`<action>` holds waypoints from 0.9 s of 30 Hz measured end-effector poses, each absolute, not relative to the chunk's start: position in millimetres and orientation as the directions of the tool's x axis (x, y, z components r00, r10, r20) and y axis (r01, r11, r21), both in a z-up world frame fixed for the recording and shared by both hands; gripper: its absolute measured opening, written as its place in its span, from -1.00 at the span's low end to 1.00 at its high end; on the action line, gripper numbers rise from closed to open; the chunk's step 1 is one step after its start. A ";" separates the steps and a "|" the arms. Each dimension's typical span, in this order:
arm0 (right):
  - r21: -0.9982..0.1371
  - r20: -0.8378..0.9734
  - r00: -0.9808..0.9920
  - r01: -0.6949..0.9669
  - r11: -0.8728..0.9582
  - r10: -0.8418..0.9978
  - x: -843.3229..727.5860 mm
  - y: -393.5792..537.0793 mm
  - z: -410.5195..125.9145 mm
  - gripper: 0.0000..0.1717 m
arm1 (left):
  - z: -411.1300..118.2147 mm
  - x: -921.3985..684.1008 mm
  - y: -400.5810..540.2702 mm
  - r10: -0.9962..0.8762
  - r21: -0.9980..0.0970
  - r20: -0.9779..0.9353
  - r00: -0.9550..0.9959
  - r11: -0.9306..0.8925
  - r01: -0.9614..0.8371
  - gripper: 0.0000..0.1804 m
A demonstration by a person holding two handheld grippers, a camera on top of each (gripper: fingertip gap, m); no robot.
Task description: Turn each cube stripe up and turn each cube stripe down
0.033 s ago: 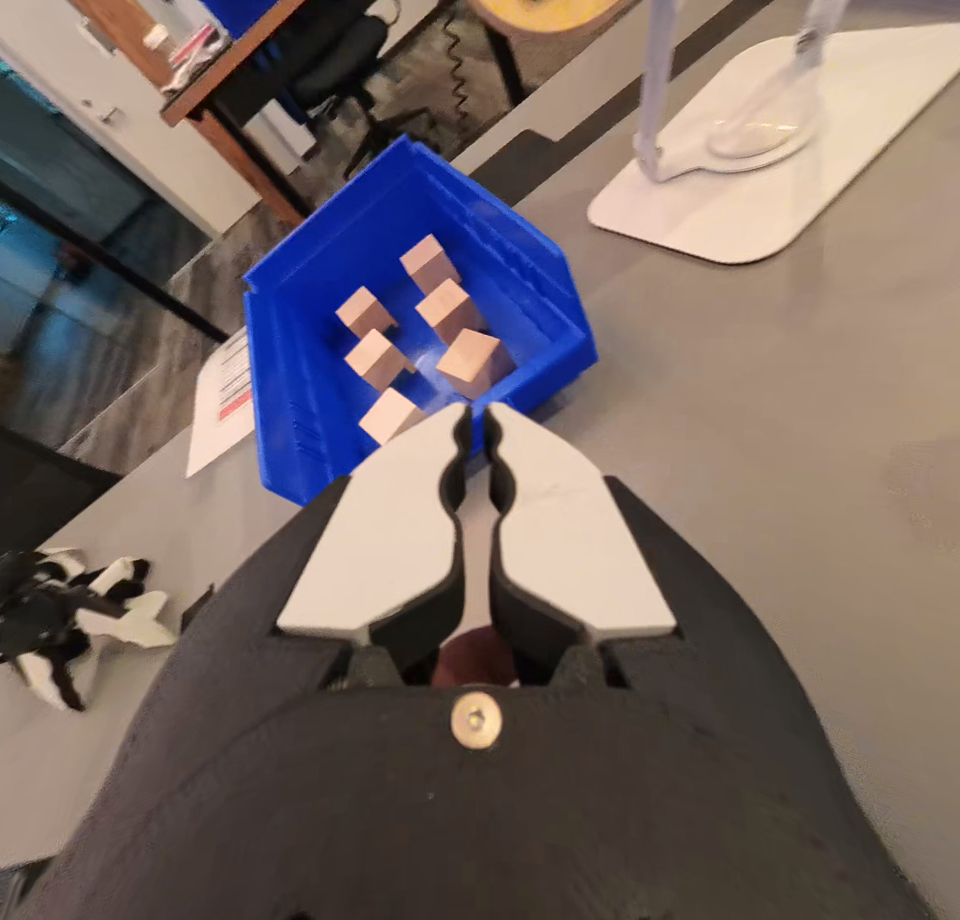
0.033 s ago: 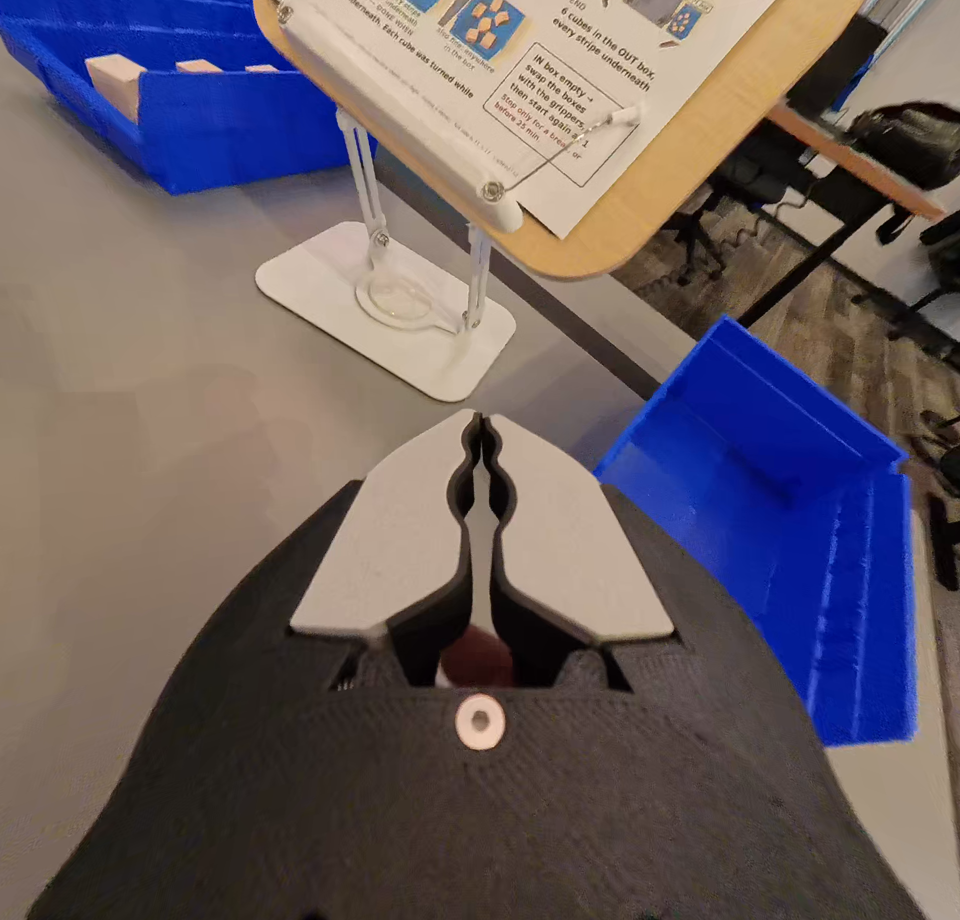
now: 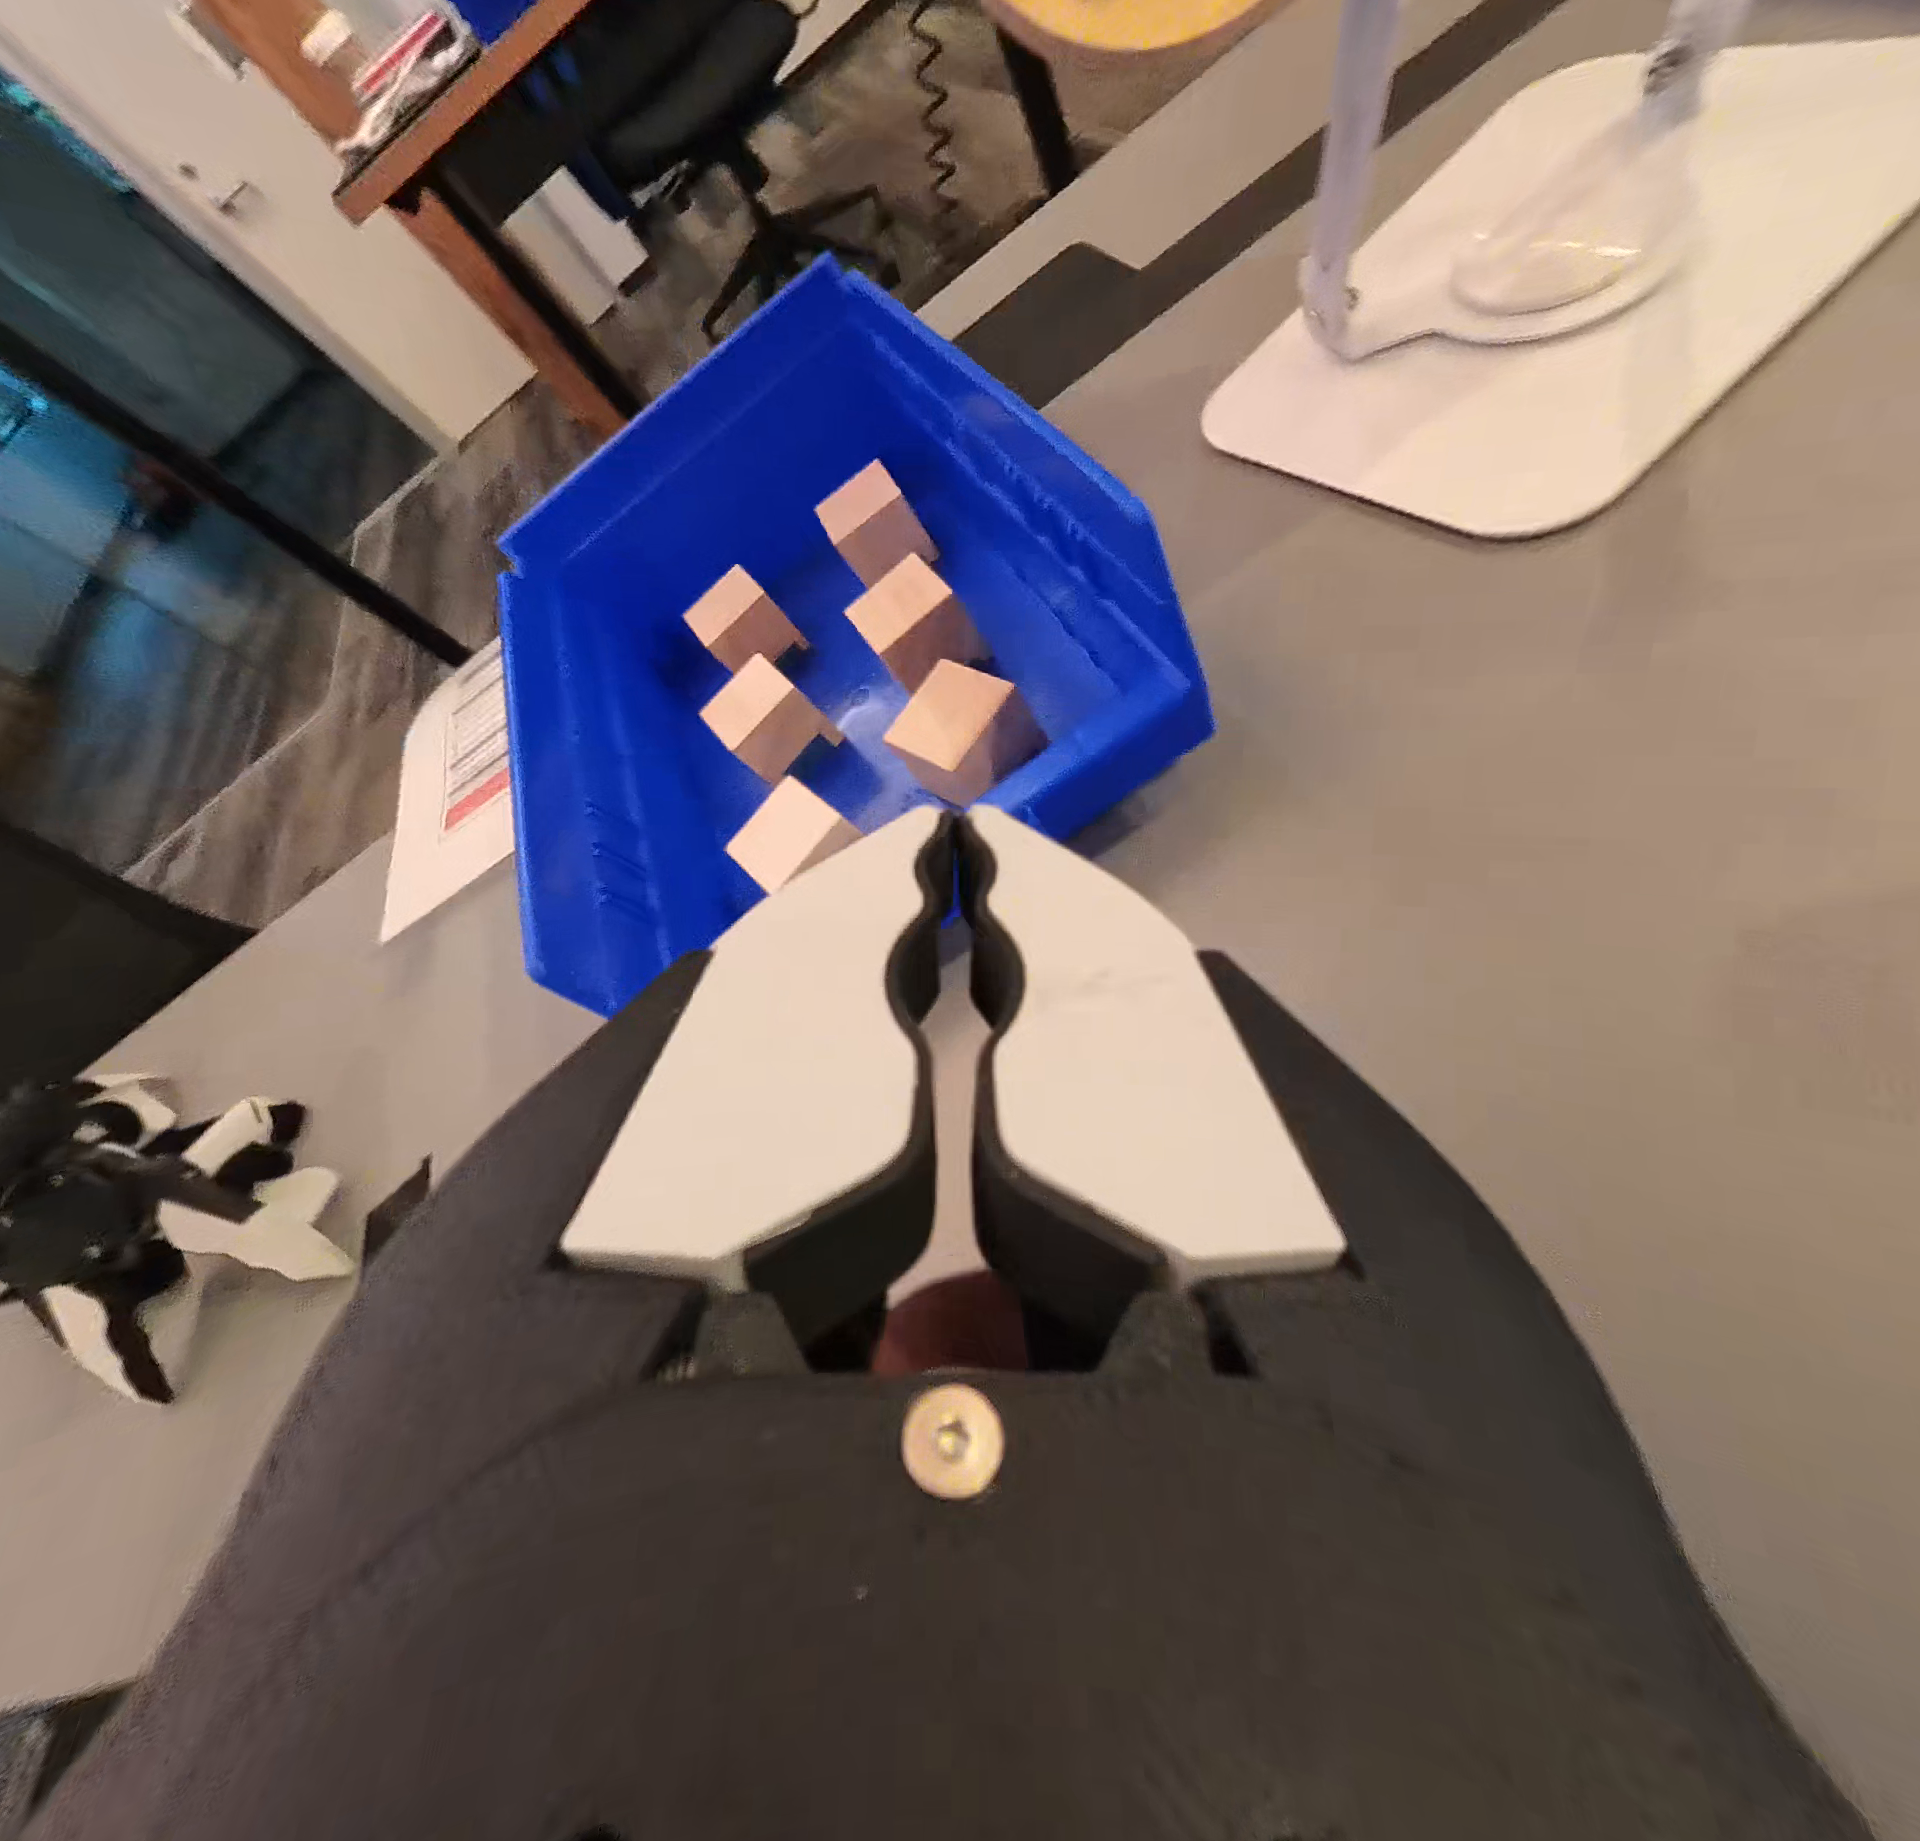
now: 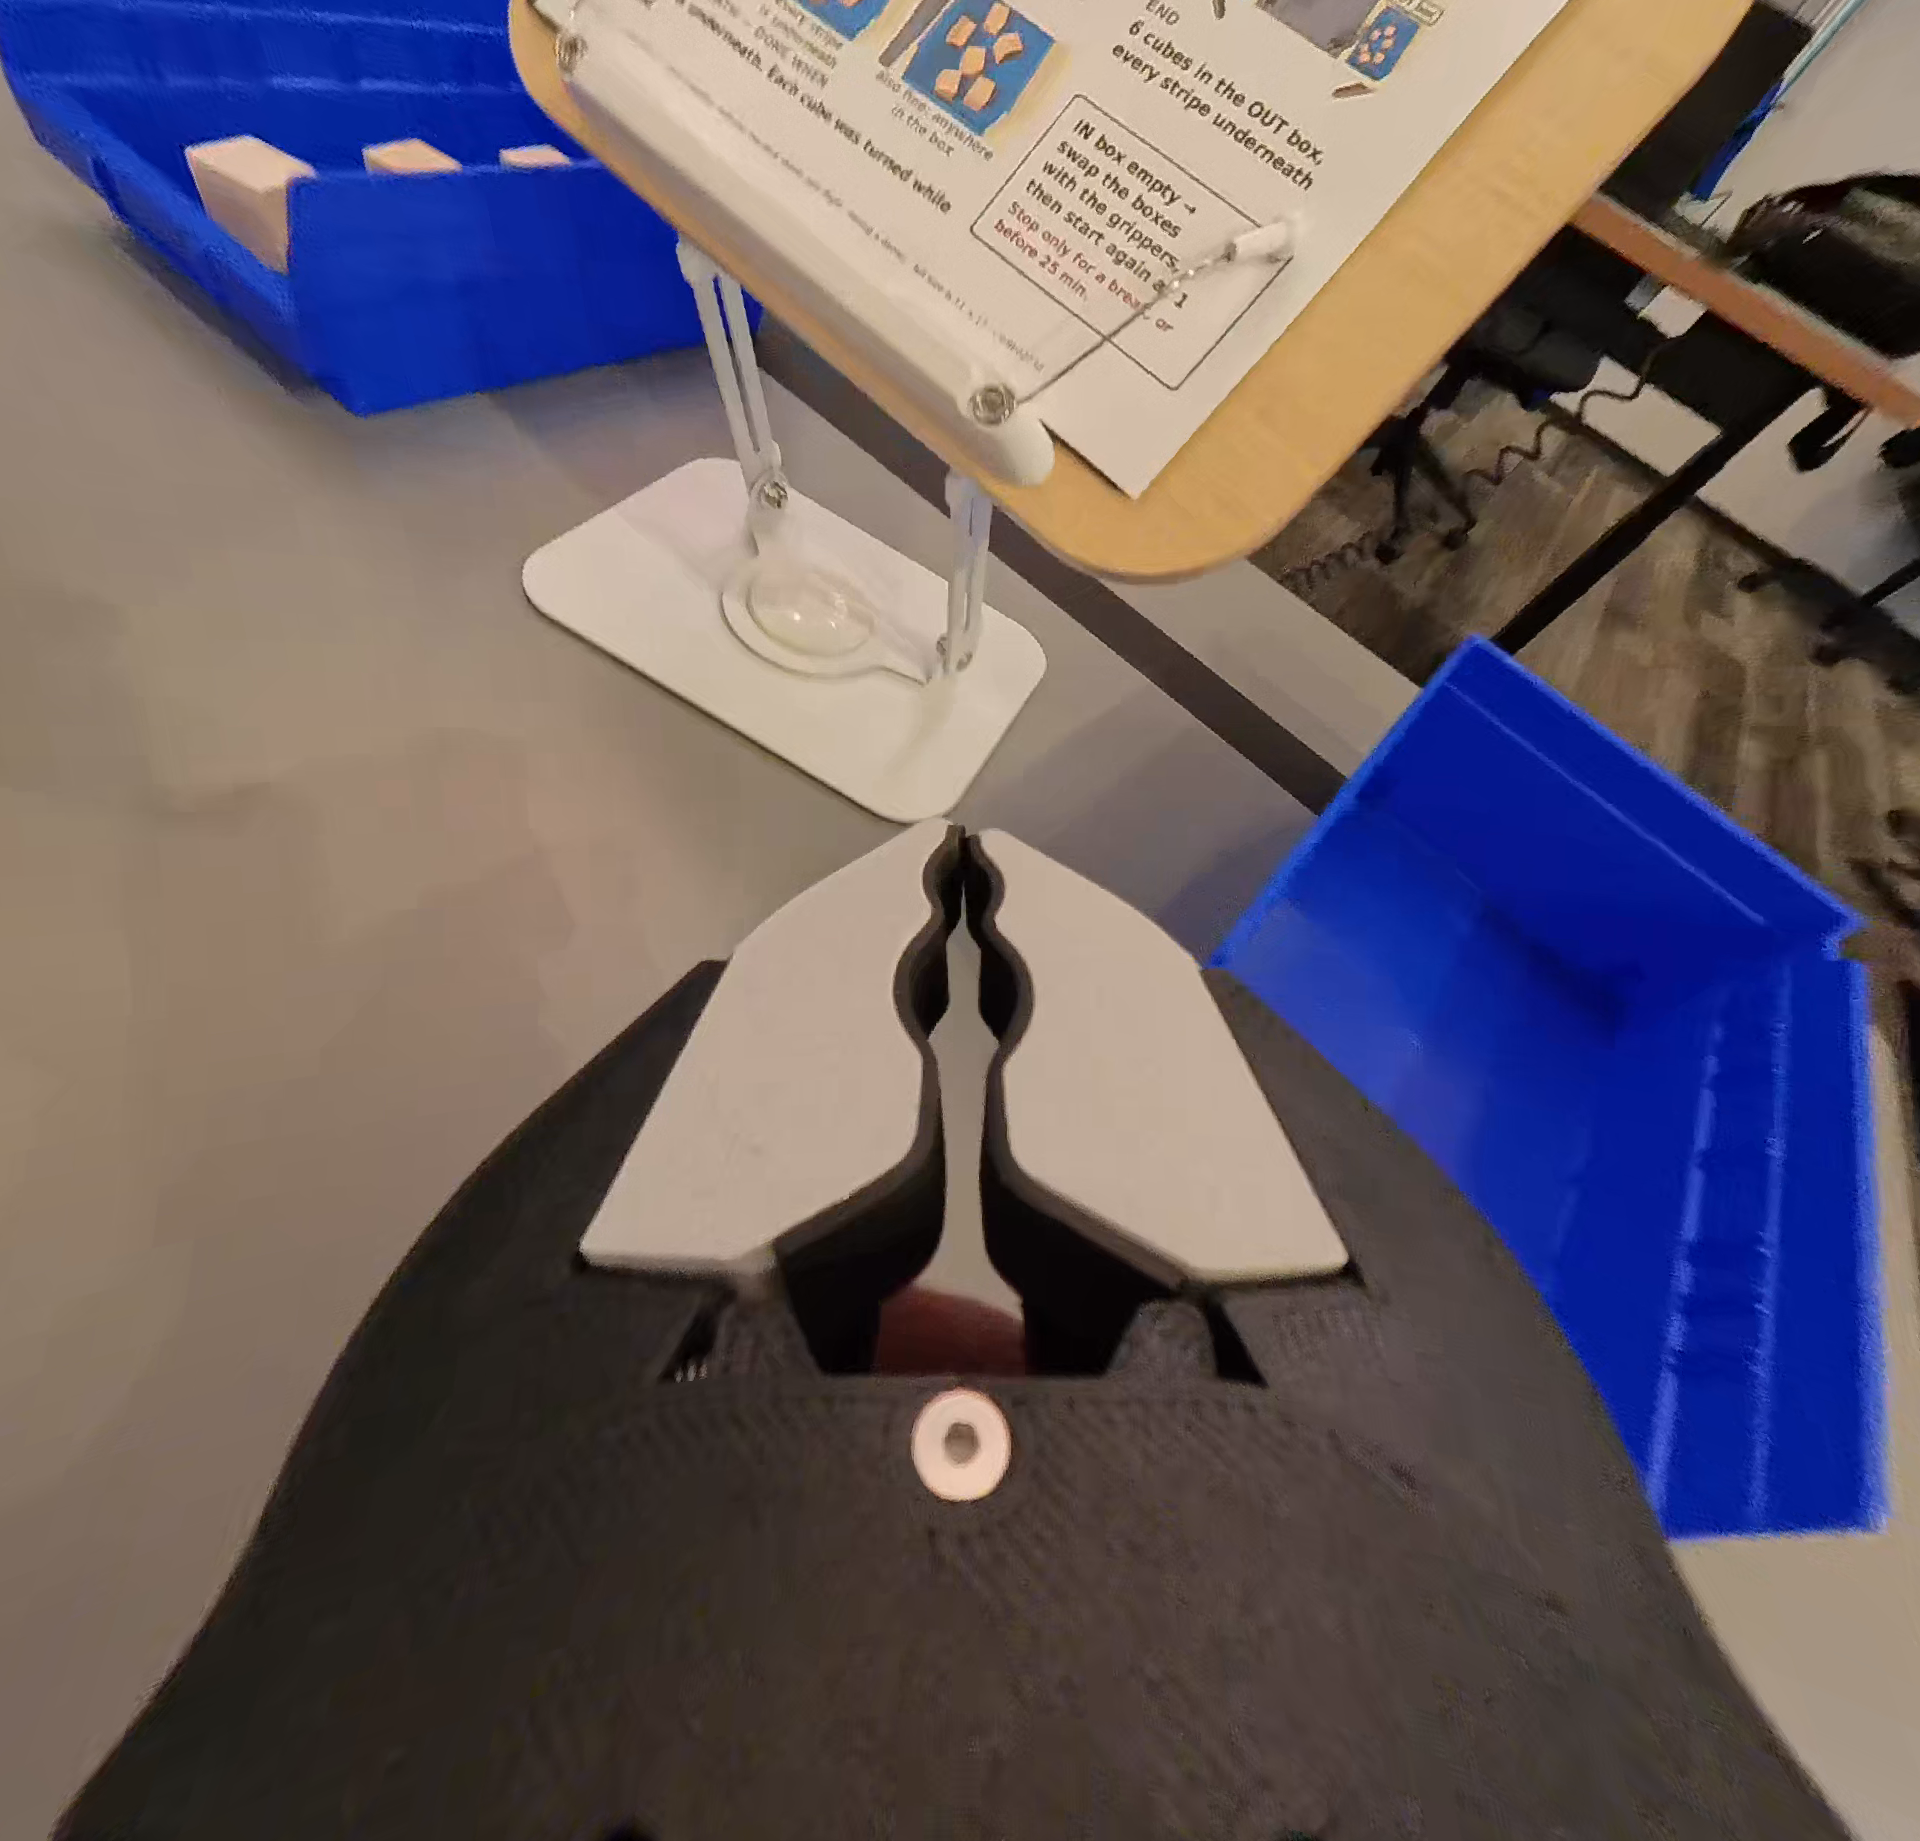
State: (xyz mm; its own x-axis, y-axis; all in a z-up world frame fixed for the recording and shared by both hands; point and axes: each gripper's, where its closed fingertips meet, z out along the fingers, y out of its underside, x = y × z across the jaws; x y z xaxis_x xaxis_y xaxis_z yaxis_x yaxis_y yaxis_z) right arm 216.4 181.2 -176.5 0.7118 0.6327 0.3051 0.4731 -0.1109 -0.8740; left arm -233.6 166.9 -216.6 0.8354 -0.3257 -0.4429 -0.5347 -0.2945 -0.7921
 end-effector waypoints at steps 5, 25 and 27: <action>-0.925 0.211 0.794 0.350 -0.146 0.570 196.4 214.9 -171.7 -1.00 | -211.5 -228.6 187.7 -0.214 -0.855 -0.367 0.905 -0.306 -0.419 -1.00; -0.962 0.140 0.894 0.225 -0.157 0.425 198.8 245.5 -197.0 -1.00 | -217.9 -254.7 186.6 -0.091 -0.934 -0.210 0.974 -0.276 -0.227 -1.00; -0.957 0.156 0.881 0.247 -0.154 0.446 197.0 243.3 -197.2 -1.00 | -213.1 -253.9 186.8 -0.121 -0.938 -0.199 0.973 -0.263 -0.224 -1.00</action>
